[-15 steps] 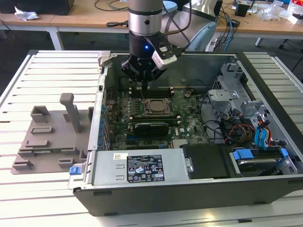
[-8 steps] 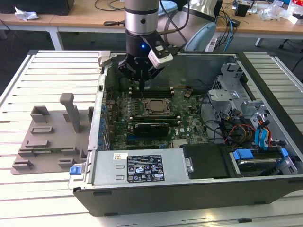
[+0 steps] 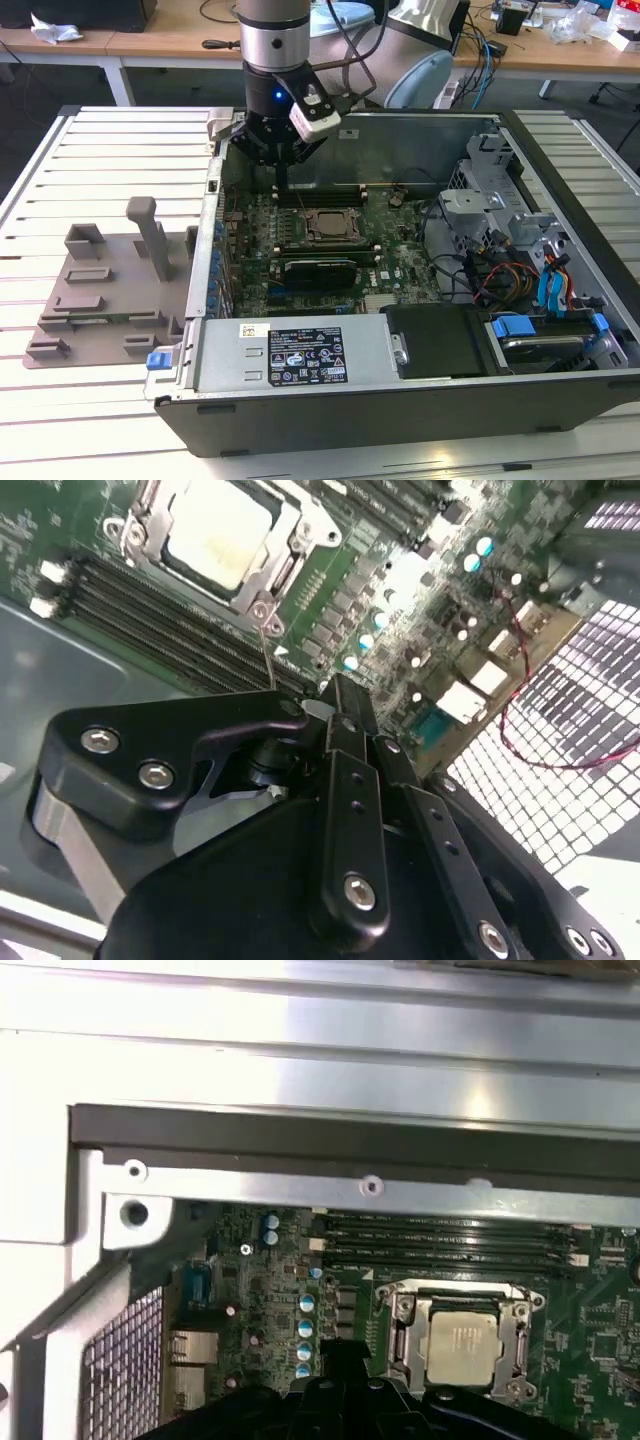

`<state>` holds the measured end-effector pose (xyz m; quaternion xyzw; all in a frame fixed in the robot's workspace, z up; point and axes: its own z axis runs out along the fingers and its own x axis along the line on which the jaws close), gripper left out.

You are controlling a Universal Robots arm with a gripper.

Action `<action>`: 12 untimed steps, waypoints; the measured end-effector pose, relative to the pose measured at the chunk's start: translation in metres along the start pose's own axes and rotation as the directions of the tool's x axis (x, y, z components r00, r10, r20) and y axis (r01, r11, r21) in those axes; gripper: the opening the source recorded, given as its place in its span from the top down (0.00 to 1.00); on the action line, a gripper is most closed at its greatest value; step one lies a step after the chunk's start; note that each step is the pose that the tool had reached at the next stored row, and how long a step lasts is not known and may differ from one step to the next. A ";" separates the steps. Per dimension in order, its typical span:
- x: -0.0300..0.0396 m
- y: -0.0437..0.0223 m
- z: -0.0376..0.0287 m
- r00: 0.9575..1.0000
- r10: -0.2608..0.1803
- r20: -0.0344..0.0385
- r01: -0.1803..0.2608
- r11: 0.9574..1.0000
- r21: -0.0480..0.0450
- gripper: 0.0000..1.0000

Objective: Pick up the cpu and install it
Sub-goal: 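Install the first cpu locking lever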

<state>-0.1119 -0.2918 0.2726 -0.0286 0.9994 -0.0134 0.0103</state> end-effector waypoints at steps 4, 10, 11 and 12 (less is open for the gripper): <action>0.0002 0.0047 0.0081 1.000 0.000 0.001 0.000 1.000 -0.010 0.89; -0.0117 0.0111 0.0097 1.000 0.000 0.001 0.000 1.000 -0.018 0.89; -0.0135 0.0110 0.0097 1.000 0.000 0.001 0.000 1.000 -0.018 0.89; -0.0153 0.0109 0.0098 1.000 0.000 0.001 0.000 1.000 -0.018 0.89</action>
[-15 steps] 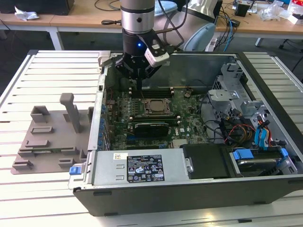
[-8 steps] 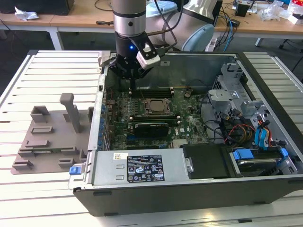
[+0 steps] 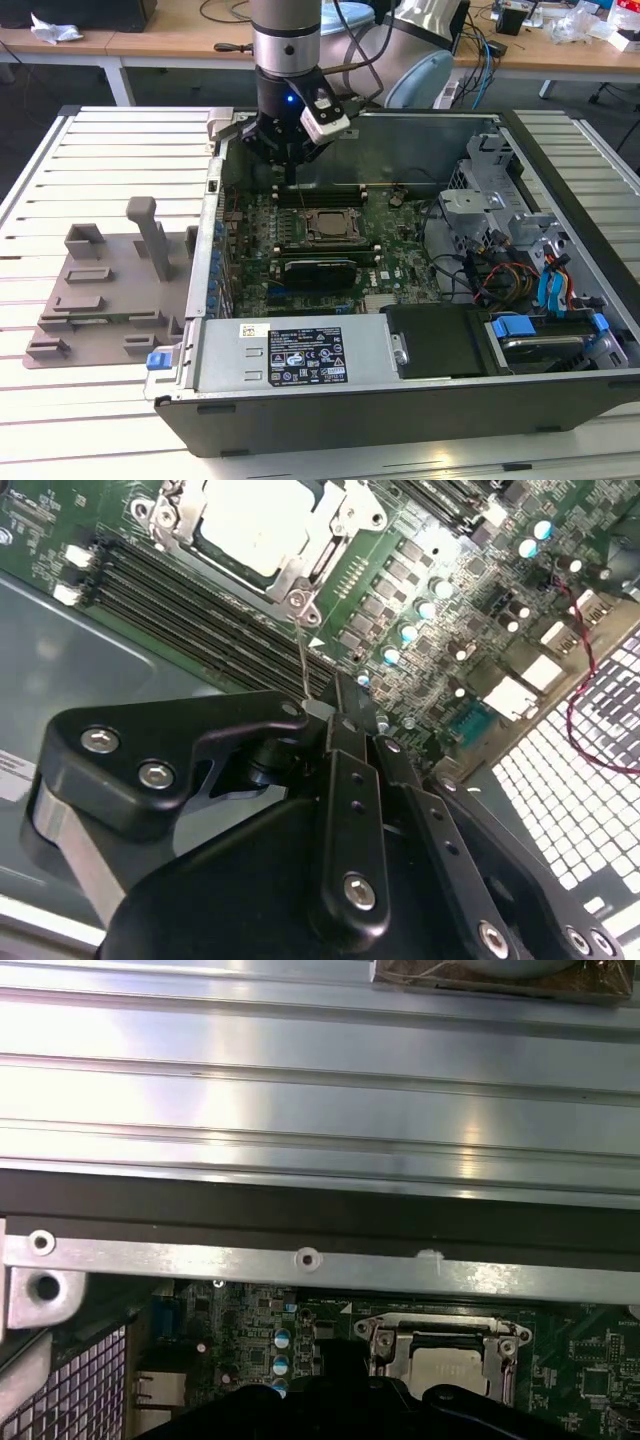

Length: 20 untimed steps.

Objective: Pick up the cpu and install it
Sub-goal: 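Install the first cpu locking lever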

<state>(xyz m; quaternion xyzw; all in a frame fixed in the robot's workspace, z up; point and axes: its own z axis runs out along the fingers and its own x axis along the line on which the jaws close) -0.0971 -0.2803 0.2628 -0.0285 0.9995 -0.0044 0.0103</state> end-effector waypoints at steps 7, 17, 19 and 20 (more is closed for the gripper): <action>-0.0120 -0.0007 0.0002 1.000 0.000 -0.002 0.000 1.000 0.000 0.89; -0.0287 -0.0016 0.0010 1.000 0.000 -0.006 0.000 1.000 -0.001 0.89; -0.0303 -0.0017 0.0029 1.000 0.000 -0.007 0.000 1.000 0.000 0.89; -0.0312 -0.0017 0.0043 1.000 0.000 -0.008 0.000 1.000 0.000 0.89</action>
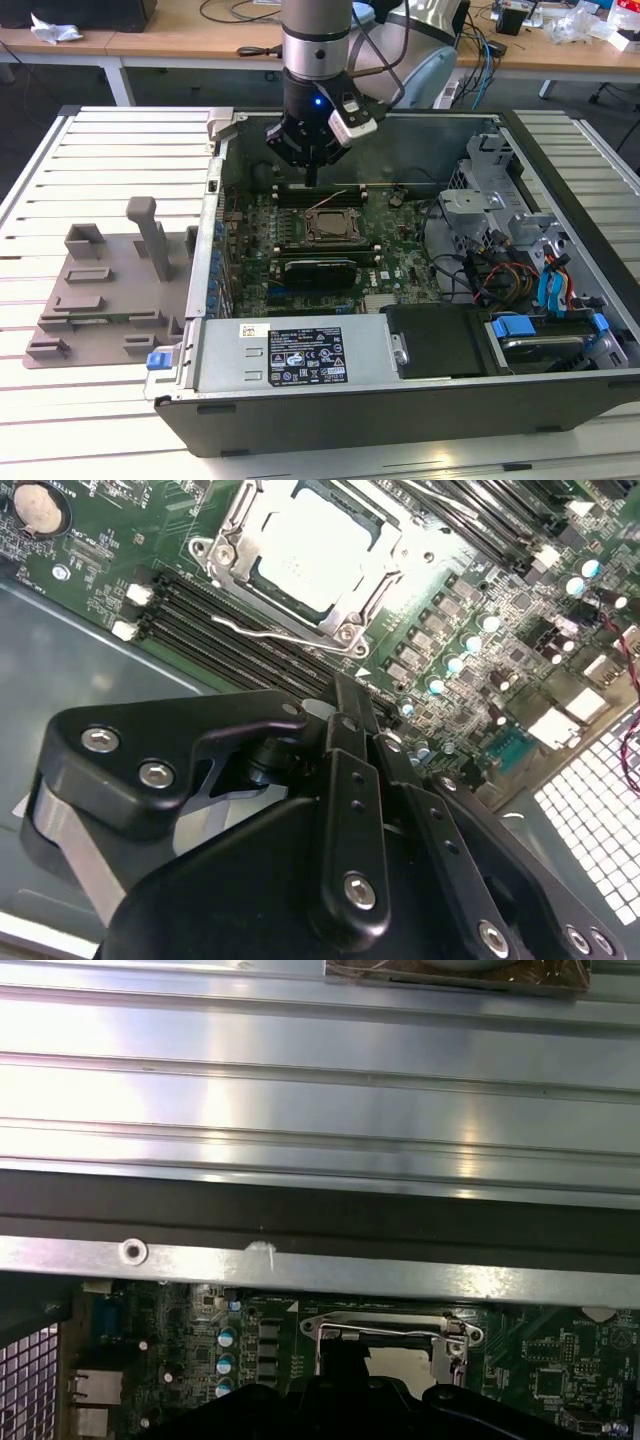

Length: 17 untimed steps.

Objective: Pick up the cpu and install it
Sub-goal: 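Install the first cpu locking lever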

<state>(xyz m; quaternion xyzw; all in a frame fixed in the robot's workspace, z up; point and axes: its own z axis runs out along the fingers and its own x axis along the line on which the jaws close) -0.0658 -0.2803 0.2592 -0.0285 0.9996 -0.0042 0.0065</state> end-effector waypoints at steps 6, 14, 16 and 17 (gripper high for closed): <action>-0.0030 -0.0001 0.0043 1.000 0.000 -0.002 0.000 1.000 0.000 0.89; -0.0058 -0.0002 0.0120 1.000 0.000 -0.004 0.000 1.000 0.000 0.89; -0.0096 -0.0004 0.0151 1.000 0.000 -0.006 0.000 1.000 0.000 0.89; -0.0135 -0.0006 0.0183 1.000 0.000 -0.008 0.000 1.000 0.000 0.89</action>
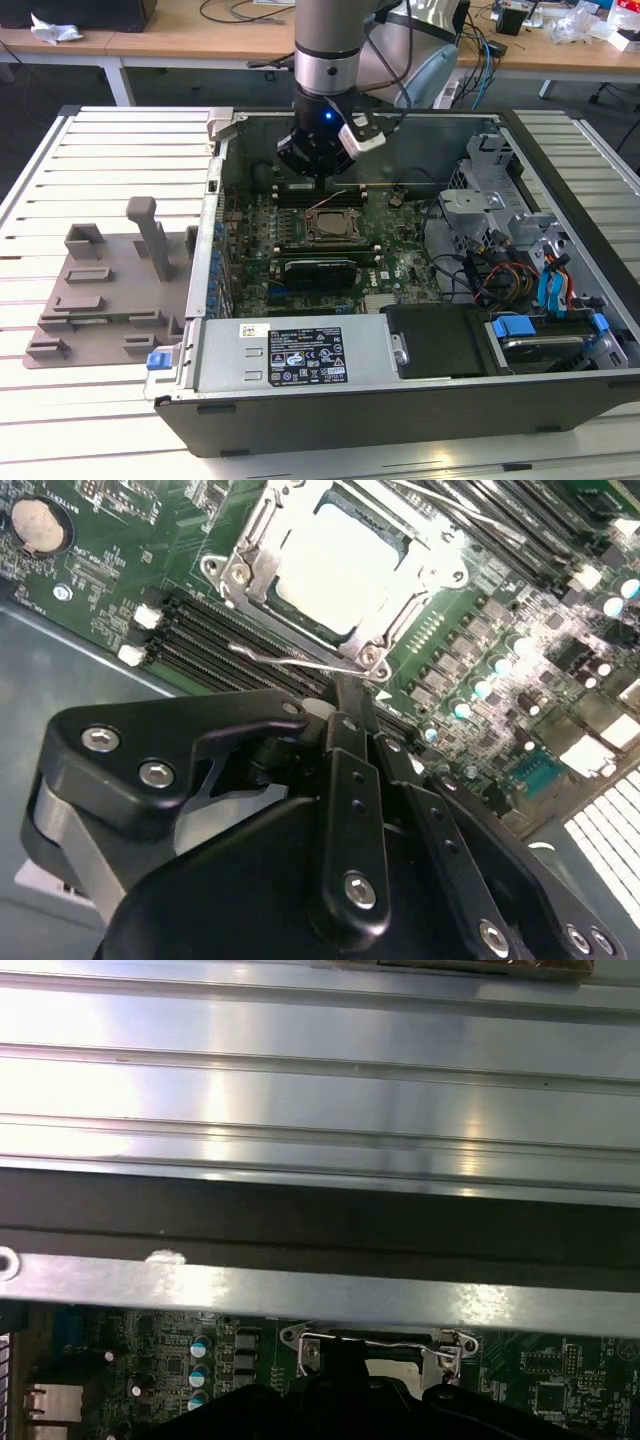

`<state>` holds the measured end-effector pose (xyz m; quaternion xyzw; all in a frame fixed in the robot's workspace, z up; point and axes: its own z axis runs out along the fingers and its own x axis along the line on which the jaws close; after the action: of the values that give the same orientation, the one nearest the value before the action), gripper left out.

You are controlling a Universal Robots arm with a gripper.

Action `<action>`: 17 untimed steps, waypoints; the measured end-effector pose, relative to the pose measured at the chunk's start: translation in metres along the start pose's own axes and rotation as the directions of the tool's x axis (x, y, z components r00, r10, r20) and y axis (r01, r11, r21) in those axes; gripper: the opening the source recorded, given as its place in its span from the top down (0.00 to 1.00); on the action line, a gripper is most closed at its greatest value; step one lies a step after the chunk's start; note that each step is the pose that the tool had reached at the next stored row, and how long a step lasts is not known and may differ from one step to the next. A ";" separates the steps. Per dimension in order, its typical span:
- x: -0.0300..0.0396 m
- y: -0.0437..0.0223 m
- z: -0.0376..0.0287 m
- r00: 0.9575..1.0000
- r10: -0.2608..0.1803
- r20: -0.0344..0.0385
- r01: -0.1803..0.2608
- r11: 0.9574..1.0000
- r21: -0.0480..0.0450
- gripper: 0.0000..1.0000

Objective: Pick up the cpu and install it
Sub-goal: 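Install the first cpu locking lever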

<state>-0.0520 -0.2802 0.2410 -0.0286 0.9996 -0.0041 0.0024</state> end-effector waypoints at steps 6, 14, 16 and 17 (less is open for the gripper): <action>-0.0056 0.0030 0.0122 1.000 -0.001 -0.004 0.001 1.000 0.000 0.89; -0.0177 0.0051 0.0224 1.000 -0.001 -0.010 0.001 1.000 -0.001 0.89; -0.0201 0.0054 0.0245 1.000 -0.001 -0.011 0.001 1.000 -0.001 0.89; -0.0215 0.0054 0.0256 1.000 -0.001 -0.012 0.001 1.000 -0.001 0.89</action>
<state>-0.0307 -0.2738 0.2154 -0.0291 0.9996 -0.0040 -0.0034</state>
